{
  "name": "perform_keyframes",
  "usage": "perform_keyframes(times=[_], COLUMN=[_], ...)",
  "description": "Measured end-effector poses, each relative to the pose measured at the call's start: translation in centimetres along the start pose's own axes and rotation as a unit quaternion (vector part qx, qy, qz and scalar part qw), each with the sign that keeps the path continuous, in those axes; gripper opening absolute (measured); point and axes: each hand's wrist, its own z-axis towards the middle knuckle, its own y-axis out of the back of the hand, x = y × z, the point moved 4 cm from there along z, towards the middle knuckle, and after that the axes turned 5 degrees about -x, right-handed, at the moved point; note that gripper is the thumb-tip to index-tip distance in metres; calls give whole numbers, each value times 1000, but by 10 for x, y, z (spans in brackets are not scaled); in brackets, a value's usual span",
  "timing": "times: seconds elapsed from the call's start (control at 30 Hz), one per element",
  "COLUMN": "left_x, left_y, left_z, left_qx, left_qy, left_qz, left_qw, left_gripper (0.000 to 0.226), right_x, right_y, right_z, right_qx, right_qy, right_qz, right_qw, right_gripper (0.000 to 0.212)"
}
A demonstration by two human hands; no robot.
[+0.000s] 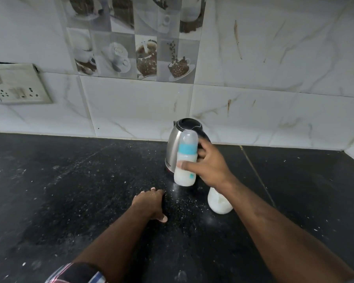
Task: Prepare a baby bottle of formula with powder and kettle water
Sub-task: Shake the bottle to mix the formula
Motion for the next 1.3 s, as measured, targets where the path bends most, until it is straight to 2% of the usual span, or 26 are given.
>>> perform_keyframes(times=[0.03, 0.1, 0.13, 0.17, 0.23, 0.27, 0.37, 0.4, 0.47, 0.5, 0.6, 0.63, 0.67, 0.73, 0.8, 0.87, 0.9, 0.93, 1.0, 1.03, 1.07, 1.13, 1.17, 1.23, 1.27, 1.3], left_x=[0, 1, 1, 1, 0, 1, 2, 2, 2, 2, 2, 2, 2, 2, 2, 3, 3, 2, 1, 1, 1, 2, 2, 1, 1, 2], left_y=[0, -1, -1, -1, -1, -1, -2, -3, -2, -2, -2, -2, -1, -1, -1, -2, -2, -2, -1, -1, 0, -1, -2, -2, -1, -1], left_z=[0, 1, 1, 0, -1, 0, 1, 0, -1, -2, 0, 0, 0, 1, 1, 2, 2, 1, 0, 0, 1, 1, 0, -1, -1, 0], left_qx=[-1, 0, 1, 1, 0, 0, -2, 0, 2, 0, 1, 4, 6, 5, 2, 4, 6, 6, 4, 3, 2, 6, 9, 7, 5, 4], left_qy=[0, 0, 0, -1, -1, -1, -1, -1, 0, 0, 4, 4, 3, 2, 3, 3, 3, 3, 1, 2, 2, 3, 4, 3, 3, 2], left_qz=[-1, -1, 0, 2, 6, 6, 2, 1, 1, 0, -3, -2, 2, 5, 5, 4, 3, 3, 4, 4, 3, 1, 0, 3, 3, 2], left_qw=[1000, 1000, 1000, 1000, 1000, 1000, 1000, 1000, 1000, 1000, 1000, 1000, 1000, 1000, 1000, 1000, 1000, 1000, 1000, 1000, 1000, 1000, 1000, 1000, 1000, 1000], left_gripper=[99, 99, 99, 100, 102, 103, 104, 103, 102, 101, 102, 102, 103, 103, 104, 105, 105, 105, 104, 104, 104, 104, 103, 102, 101, 102], right_x=[2, 11, 13, 15, 2, 0, 8, 12, 2, -1, 16, 20, 23, 7, 10, 20, 22, 21, 0, -2, 5, 13, 17, 8, -1, 0], right_y=[3, 16, 17, 13, -1, -1, 15, 11, -5, -4, 18, 19, 14, -2, 2, 16, 15, 10, -6, -6, -2, 10, 9, -4, -6, -4], right_z=[3, 11, 12, 9, 3, 3, 13, 10, 2, 1, 18, 18, 15, 6, 9, 18, 17, 12, 2, 2, 6, 14, 12, 5, 5, 7], right_qx=[-20, -120, -136, -111, -8, -14, -144, -131, -11, -3, -157, -176, -153, -34, -60, -151, -151, -117, -4, -8, -45, -140, -134, -32, -11, -30], right_qy=[5, 7, 15, 15, 0, 7, 17, 12, -8, -3, 10, 17, 11, -14, -11, 18, 28, 16, -13, -11, -1, 29, 31, 13, 6, 6], right_qz=[6, 87, 96, 65, -28, -29, 79, 79, -8, -17, 122, 139, 118, -2, 17, 106, 121, 85, -18, -18, -13, 69, 82, -17, -16, -8], right_qw=[1000, 989, 986, 992, 1000, 999, 986, 988, 1000, 1000, 980, 974, 981, 999, 998, 983, 981, 989, 1000, 1000, 999, 987, 987, 999, 1000, 999], right_gripper=[59, 55, 55, 57, 65, 64, 54, 54, 58, 58, 51, 51, 54, 64, 65, 56, 53, 52, 55, 55, 53, 50, 52, 57, 58, 57])
